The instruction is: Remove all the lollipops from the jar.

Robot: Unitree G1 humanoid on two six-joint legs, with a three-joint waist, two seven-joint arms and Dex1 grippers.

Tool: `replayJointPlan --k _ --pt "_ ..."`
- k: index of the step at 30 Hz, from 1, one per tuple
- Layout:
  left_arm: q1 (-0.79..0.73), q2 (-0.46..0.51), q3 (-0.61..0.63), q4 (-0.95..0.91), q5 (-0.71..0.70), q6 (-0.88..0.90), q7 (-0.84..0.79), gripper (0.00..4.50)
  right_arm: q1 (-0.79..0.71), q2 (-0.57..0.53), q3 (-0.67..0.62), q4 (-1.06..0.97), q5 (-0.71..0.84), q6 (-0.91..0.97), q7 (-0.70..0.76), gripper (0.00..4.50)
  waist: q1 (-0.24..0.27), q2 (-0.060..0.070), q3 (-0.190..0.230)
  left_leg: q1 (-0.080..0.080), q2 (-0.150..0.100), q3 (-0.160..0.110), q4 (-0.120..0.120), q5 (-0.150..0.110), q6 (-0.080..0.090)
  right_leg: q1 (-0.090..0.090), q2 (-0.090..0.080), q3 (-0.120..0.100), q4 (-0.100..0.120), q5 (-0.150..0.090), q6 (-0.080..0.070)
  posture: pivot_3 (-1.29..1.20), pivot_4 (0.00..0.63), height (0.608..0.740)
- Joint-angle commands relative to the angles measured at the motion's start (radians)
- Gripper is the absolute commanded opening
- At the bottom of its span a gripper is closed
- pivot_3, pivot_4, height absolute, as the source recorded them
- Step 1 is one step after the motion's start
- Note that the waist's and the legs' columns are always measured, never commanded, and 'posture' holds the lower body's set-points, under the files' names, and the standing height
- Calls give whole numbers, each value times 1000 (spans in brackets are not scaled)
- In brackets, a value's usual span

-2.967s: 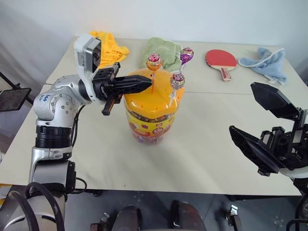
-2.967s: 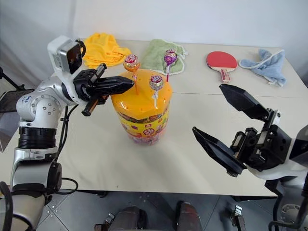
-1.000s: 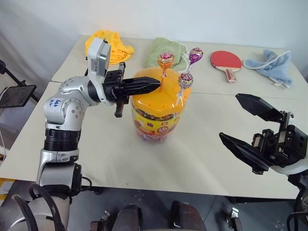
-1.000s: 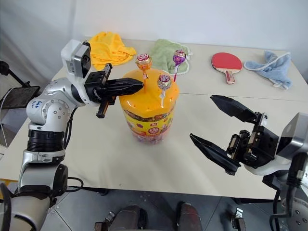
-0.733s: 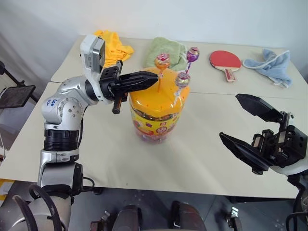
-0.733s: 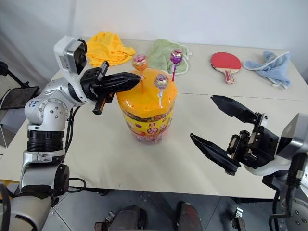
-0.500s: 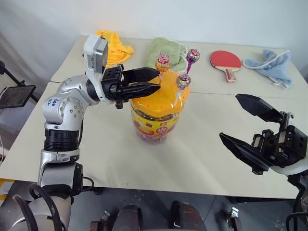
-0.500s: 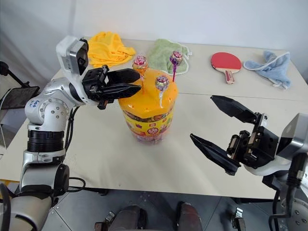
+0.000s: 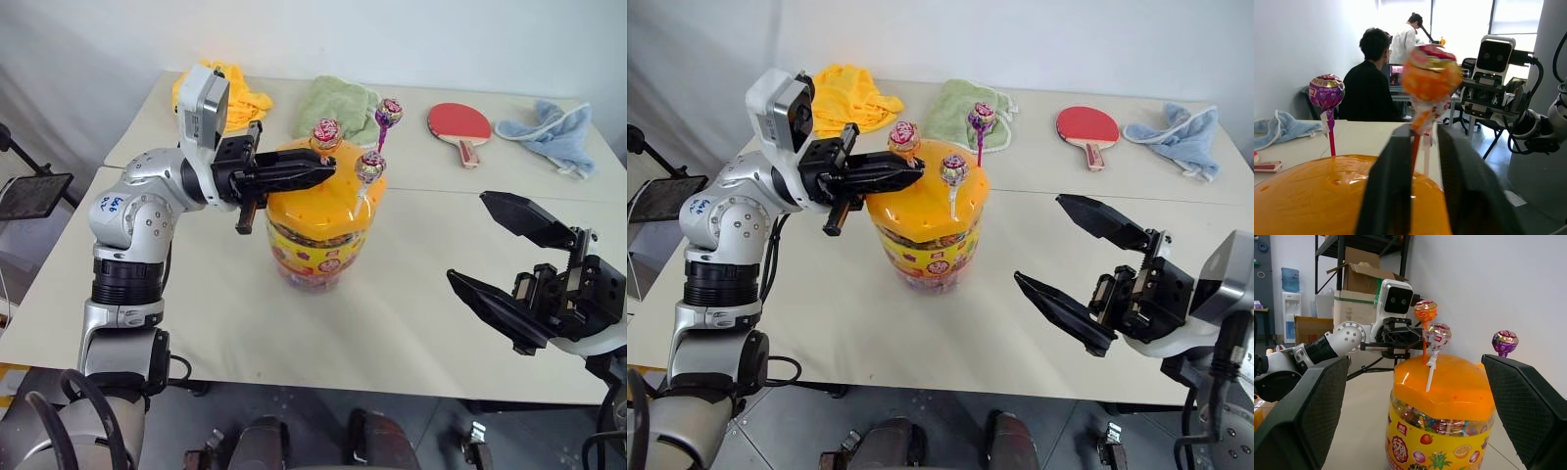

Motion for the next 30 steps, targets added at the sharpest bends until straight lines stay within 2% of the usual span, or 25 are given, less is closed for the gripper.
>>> replayJointPlan --k 1,3,8,10,12,15,19,23,27,30 --pt "-45 -36 42 21 -37 12 52 21 -14 0 -29 -16 7 -23 -4 4500 1 0 0 0 0 0 0 0 0 0 0 0 0 0 0 0 150 740" --pt "-80 -65 117 48 -141 100 118 21 -48 8 -31 -12 45 -28 -21 4500 0 0 0 0 0 0 0 0 0 0 0 0 0 0 0 0 150 740" --pt "-101 -71 253 112 -279 197 194 21 -106 3 -19 -8 94 -11 -48 4500 -10 0 0 0 0 -1 -1 0 0 0 0 0 1 0 0 0 150 740" --pt "-96 -51 311 157 -288 191 246 21 -120 -7 -8 -7 104 -2 -37 4500 -19 0 0 1 1 -1 -1 0 0 0 0 -1 2 0 0 0 150 740" --pt "-57 13 339 166 -241 160 261 21 -135 -14 5 -6 107 7 -22 4500 -25 0 0 1 1 -1 -1 0 0 0 0 -1 2 0 0 0 150 740" --pt "67 144 354 148 -168 130 236 21 -149 -25 26 0 100 15 6 4500 -37 0 0 2 1 0 -3 0 0 -1 0 -1 2 0 0 0 150 740" --pt "234 259 380 123 -104 89 229 21 -166 -18 52 23 52 1 53 4500 -40 0 0 4 1 0 -6 0 -1 -1 0 -1 2 0 0 0 150 740" --pt "459 349 432 103 -52 75 226 21 -181 -16 78 40 31 0 99 4500 -31 0 0 3 1 0 -6 0 -1 -1 0 -1 1 0 0 0 150 740" --pt "750 440 454 96 66 40 220 21 -190 -25 119 64 18 12 167 4500 -31 0 0 4 1 1 -8 0 -1 -2 0 -1 1 0 0 0 150 740" --pt "853 460 497 61 82 81 287 21 -196 -28 143 99 -5 18 209 4500 -27 0 1 4 2 2 -9 -1 -1 -2 0 -1 0 0 0 0 150 740"
